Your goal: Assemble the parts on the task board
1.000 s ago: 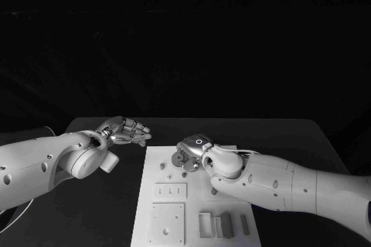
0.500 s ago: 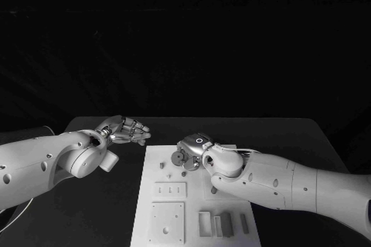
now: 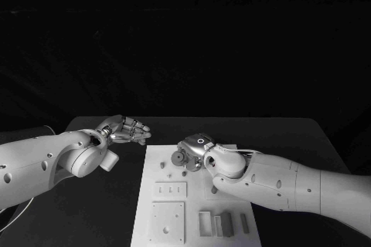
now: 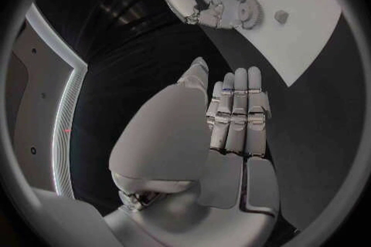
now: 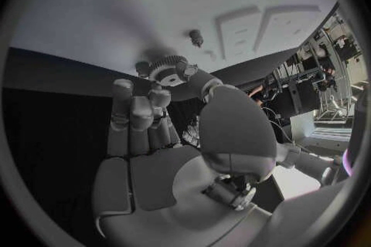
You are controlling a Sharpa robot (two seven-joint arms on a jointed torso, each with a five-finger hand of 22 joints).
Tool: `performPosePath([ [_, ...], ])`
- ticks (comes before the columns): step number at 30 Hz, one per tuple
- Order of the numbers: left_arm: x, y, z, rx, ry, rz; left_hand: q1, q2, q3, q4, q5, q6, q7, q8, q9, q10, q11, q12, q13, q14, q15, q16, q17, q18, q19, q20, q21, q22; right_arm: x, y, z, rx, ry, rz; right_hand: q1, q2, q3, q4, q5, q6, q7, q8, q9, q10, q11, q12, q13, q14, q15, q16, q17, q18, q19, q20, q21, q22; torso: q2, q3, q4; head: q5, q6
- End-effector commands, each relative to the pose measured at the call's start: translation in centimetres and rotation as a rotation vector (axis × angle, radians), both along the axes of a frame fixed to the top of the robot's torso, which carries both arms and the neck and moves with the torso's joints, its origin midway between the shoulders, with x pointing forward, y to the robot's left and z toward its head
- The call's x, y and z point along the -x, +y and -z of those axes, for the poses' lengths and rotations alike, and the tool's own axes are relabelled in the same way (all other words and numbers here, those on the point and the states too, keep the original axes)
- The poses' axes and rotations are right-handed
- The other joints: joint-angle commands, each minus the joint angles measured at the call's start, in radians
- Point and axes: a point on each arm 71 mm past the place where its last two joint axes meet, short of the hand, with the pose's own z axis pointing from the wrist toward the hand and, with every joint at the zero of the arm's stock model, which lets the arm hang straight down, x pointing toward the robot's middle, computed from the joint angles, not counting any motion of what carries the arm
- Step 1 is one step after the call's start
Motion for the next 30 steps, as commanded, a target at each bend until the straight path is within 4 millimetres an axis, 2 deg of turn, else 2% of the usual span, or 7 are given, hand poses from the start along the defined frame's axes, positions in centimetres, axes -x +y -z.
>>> performPosePath([
  [1,0.01,-0.13,-0.15,0.003,-0.007,0.014,-0.007,-0.006,0.006,0.002,0.000,-0.010,-0.001,-0.007,0.001,-0.005,0.001,-0.007,0.002,0.005,0.002,-0.004,0.001,0.014,0.006,-0.003,-0.004,0.001,0.17,0.10,-0.01,0.004,-0.009,-0.018,0.011,0.000,0.000,-0.010,0.002,0.041,0.033,0.004,-0.001,-0.049,0.023,0.007,0.001,0.003,0.005,-0.001,0.002,0.015,-0.005,-0.001,-0.002,0.018,0.001,0.0000,0.0000,0.000,-0.002],
  [10,0.01,-0.15,-0.15,0.003,-0.006,0.016,-0.007,-0.006,0.007,0.002,0.000,-0.010,0.000,-0.007,0.001,-0.005,0.001,-0.007,0.002,0.005,0.002,-0.004,0.001,0.014,0.006,-0.003,-0.005,0.001,0.07,-0.01,0.00,-0.002,-0.012,-0.011,0.010,0.011,-0.002,-0.010,0.002,0.046,0.032,0.007,-0.001,-0.048,0.022,0.008,0.000,0.004,0.004,-0.001,0.002,0.015,-0.004,0.000,-0.001,0.018,0.000,-0.0002,-0.0002,0.001,0.000],
  [16,0.01,-0.17,-0.15,0.003,-0.006,0.016,-0.007,-0.006,0.007,0.002,0.000,-0.010,0.000,-0.007,0.001,-0.005,0.001,-0.007,0.002,0.005,0.002,-0.005,0.002,0.014,0.006,-0.003,-0.005,0.001,-0.04,0.10,0.01,-0.006,-0.012,-0.008,0.007,0.029,-0.001,-0.008,0.002,0.054,0.029,0.013,0.000,-0.044,0.019,0.010,-0.001,0.007,0.002,0.000,0.002,0.015,-0.001,0.000,0.000,0.018,0.000,-0.0010,0.0001,-0.001,0.000],
  [30,0.03,-0.23,-0.15,0.004,-0.006,0.016,-0.007,-0.006,0.007,0.002,0.000,-0.010,0.000,-0.007,0.001,-0.005,0.001,-0.007,0.002,0.005,0.002,-0.005,0.002,0.014,0.006,-0.003,-0.005,0.001,-0.29,0.50,0.28,0.015,0.006,-0.009,0.006,0.052,-0.001,-0.011,0.002,0.065,0.025,0.019,0.001,-0.040,0.016,0.011,-0.003,0.010,-0.002,0.000,0.001,0.015,0.000,-0.001,0.001,0.018,0.000,-0.0022,0.0011,-0.004,0.001],
])
